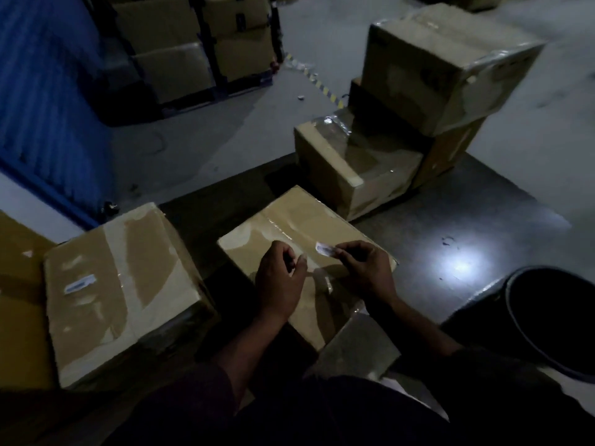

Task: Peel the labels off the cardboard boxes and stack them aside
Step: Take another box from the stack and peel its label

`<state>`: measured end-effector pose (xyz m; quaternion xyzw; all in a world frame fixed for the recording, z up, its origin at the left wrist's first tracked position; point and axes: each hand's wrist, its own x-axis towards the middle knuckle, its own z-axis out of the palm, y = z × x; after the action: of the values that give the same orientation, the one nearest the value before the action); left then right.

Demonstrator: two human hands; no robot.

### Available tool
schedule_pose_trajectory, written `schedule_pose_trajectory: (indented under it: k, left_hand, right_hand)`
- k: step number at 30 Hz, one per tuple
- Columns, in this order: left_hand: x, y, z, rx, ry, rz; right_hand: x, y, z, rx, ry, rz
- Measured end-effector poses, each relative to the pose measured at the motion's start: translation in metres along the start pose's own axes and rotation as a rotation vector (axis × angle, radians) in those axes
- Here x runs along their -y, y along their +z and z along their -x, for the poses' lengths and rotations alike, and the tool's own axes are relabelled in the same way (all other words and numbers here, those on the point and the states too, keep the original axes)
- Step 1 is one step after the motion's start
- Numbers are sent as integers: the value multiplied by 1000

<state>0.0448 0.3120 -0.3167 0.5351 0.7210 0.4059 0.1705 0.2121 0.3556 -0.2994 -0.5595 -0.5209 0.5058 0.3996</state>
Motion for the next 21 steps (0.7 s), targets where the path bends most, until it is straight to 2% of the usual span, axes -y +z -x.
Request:
schedule_pose_trajectory:
  k: [9, 18, 21]
  left_hand:
    - [-77, 82, 9, 291, 267, 118]
    - [-175, 218, 39, 643, 355, 113]
    - [-208, 274, 54, 835, 334, 40]
  right_hand:
    - [-25, -90, 39, -384, 43, -141]
    - [-93, -231, 32, -715, 180, -128]
    - [-122, -290, 29, -826, 260, -81]
